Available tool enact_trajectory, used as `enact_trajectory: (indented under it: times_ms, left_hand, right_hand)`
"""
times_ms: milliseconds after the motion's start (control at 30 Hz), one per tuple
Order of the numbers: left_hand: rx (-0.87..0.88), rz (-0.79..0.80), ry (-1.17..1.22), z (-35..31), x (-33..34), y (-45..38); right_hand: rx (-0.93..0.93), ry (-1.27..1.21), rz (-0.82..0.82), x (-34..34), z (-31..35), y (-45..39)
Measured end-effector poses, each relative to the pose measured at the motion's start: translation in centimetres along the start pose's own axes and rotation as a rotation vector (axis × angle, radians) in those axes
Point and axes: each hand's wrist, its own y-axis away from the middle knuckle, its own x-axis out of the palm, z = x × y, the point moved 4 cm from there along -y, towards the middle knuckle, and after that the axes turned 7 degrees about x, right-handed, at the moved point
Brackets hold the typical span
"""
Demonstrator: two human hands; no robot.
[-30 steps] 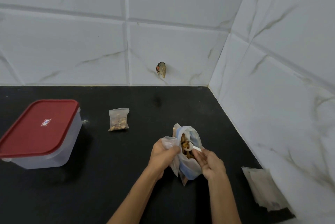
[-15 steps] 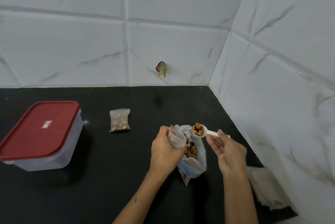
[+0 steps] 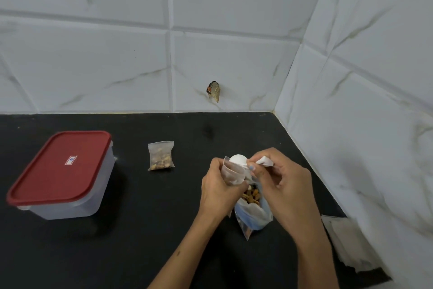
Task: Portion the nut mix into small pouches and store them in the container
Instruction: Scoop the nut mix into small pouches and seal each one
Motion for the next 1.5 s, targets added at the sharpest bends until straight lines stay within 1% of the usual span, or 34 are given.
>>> enact_trajectory:
  times_ms: [67,133,167,233,267,367,400,433,467,567,700,800,900,1033,1133,1233,1400,1433,1500]
  left_hand:
    - [0.012,-0.011,0.021,-0.1,-0.4,0.0]
    - [0.021,-0.008,0.040,-0.2,-0.5,0.0]
    - [0.020,-0.004,0.041,-0.1,-0.5,0.0]
    - [0.017,-0.004,0.021,-0.1,-0.6,-0.1]
    - [0.016,-0.009,0.005,0.0,-0.6,-0.1]
    - [0.004,-0.004,-0.039,0.4,-0.7,-0.1]
    - [-0.012,-0.004,-0.047,0.6,-0.7,0.0]
    - [-0.035,-0.009,-0.055,0.9,-0.7,0.1]
    - [-0.063,-0.019,-0.063,1.2,-0.7,0.1]
    - [-0.166,-0.042,-0.060,2.5,-0.4,0.4]
    - [-0.333,-0.016,-0.051,4.0,0.5,0.7]
    - [-0.448,-0.004,-0.043,4.8,1.0,0.8]
    - [-0.536,0.003,0.047,5.5,1.5,1.0]
    - [-0.534,0.005,0.195,5.9,2.0,1.4]
    - [-0.533,0.018,0.284,5.4,2.0,1.7]
    - [-0.540,0.024,0.286,5.5,2.0,1.8]
    - [-0.559,-0.022,0.314,5.7,2.5,2.3]
    - [-0.550,-0.027,0.311,5.7,2.6,2.4]
    - [-0.533,-0.028,0.296,5.8,2.6,2.4]
  right_hand:
    - [-0.014,-0.019,0.022,0.1,0.4,0.0]
    - [0.019,-0.019,0.087,0.6,0.3,0.0]
    - [0.031,-0.016,0.088,0.8,0.2,0.1]
    - [0.046,-0.065,-0.007,0.6,0.3,0.1]
    - [0.082,-0.137,-0.078,0.3,0.3,0.0]
    - [0.294,-0.453,-0.292,-0.4,-1.1,-0.2]
    - [0.367,-0.503,-0.332,-0.4,-2.2,-0.2]
    - [0.429,-0.503,-0.343,-0.1,-3.4,-0.2]
    - [0.475,-0.459,-0.334,0.2,-4.5,-0.1]
    - [0.564,-0.167,-0.284,1.3,-7.9,0.3]
    - [0.582,0.064,-0.186,2.6,-10.1,0.6]
    - [0.563,0.192,-0.121,3.3,-10.3,0.4]
    - [0.593,0.295,-0.103,3.2,-10.7,-0.1]
    - [0.621,0.282,-0.062,3.4,-11.4,-0.2]
    - [0.666,0.140,-0.096,3.8,-12.1,-0.3]
    - [0.831,-0.161,-0.114,4.1,-13.6,-0.2]
    - [1.145,-0.677,-0.134,4.1,-15.6,0.8]
    - [1.186,-0.753,-0.131,4.2,-15.7,1.0]
    - [1.225,-0.824,-0.113,4.4,-15.8,1.3]
